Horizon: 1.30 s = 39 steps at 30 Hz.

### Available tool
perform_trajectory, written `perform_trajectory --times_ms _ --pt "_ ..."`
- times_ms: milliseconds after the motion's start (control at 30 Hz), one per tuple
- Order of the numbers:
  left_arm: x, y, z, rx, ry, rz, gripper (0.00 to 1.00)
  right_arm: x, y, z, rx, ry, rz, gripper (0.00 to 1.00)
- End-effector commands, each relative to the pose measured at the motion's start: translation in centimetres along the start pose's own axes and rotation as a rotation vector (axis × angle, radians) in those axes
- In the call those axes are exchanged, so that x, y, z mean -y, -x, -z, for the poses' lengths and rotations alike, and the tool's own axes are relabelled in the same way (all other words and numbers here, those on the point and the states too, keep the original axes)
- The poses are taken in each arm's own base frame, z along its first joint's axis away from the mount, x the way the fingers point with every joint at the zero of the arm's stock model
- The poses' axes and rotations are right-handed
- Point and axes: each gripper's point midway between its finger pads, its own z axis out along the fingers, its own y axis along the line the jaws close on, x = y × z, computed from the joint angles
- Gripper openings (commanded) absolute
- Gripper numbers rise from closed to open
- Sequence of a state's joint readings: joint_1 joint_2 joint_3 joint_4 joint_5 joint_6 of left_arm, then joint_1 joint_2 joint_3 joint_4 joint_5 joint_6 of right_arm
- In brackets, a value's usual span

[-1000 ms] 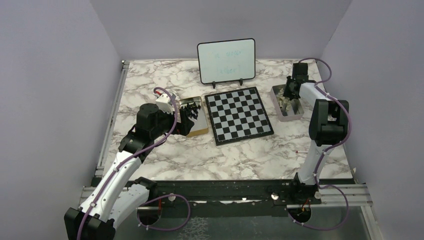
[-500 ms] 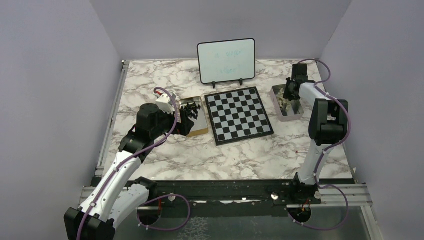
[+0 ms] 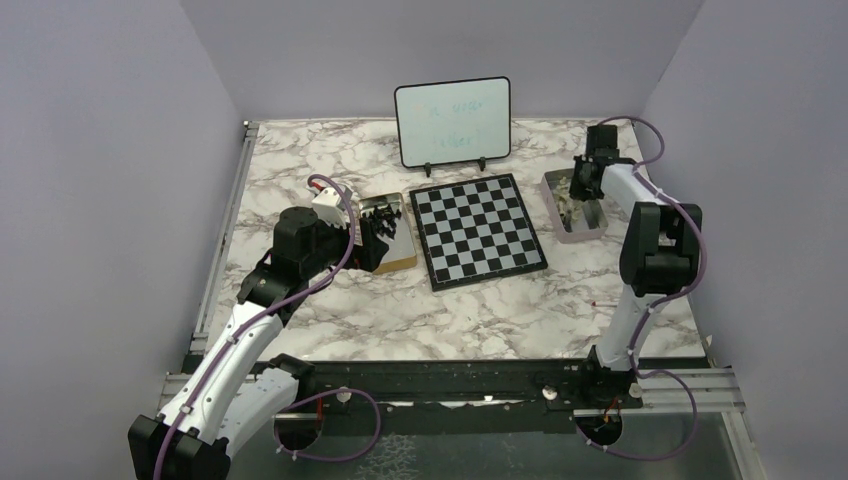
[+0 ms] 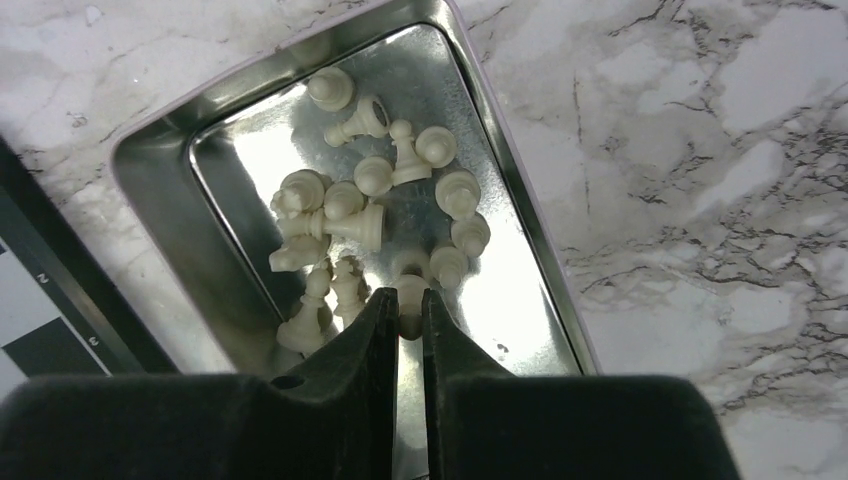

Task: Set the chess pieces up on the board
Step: Pick up the chess piece from the storage box, then place the chess piece on the chessboard.

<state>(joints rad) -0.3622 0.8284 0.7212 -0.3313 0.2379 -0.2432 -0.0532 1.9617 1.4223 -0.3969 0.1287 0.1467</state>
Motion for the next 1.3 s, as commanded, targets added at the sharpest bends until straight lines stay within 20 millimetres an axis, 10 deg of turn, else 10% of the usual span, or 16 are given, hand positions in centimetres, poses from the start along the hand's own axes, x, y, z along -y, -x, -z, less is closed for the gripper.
perform_trajectory --times_ms 0,267,500,1267 --pt "-0.1 0.1 0.1 0.02 0.006 -0.011 0.99 -0.6 3.8 4.6 0.083 0.022 -0.009 0.13" --pt "0.0 0.2 0.2 0.023 0.0 -0.01 0.99 -2.4 5.6 8.5 0.125 0.06 0.011 0.13" --pt "0.1 0.2 0.2 0.024 -0.005 -0.009 0.99 -8.1 5.4 10.4 0.15 0.154 0.088 0.13" --pt "-0.2 0.0 0.0 0.016 0.009 -0.011 0.99 -22.1 3.3 3.6 0.112 0.26 0.3 0.14"
